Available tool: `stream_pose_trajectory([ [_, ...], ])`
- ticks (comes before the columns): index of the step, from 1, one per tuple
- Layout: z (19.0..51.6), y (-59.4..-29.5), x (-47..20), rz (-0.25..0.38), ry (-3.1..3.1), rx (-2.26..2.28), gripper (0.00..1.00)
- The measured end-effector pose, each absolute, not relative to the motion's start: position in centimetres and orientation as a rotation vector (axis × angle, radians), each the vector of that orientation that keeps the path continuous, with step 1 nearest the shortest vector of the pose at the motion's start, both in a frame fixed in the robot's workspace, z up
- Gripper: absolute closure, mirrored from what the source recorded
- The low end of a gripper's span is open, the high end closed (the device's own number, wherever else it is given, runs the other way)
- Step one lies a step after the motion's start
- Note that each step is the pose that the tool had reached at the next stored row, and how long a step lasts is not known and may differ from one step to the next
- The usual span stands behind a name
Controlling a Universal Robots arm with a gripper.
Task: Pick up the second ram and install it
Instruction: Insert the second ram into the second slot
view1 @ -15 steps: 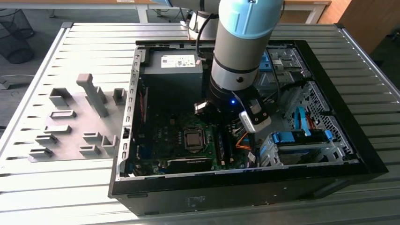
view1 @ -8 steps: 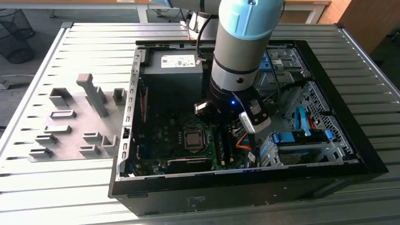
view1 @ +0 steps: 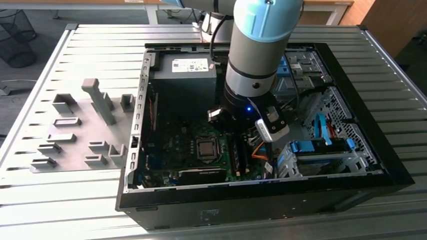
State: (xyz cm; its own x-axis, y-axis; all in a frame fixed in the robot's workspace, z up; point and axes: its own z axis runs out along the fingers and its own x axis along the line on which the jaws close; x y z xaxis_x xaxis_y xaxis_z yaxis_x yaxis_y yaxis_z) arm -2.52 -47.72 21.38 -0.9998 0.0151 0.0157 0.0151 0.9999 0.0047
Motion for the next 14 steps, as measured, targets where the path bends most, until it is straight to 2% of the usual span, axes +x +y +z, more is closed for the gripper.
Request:
stream_pose_trajectory([
  [14, 21.17, -47.73, -2.47, -0.007, -3.125, -0.048, 0.86],
])
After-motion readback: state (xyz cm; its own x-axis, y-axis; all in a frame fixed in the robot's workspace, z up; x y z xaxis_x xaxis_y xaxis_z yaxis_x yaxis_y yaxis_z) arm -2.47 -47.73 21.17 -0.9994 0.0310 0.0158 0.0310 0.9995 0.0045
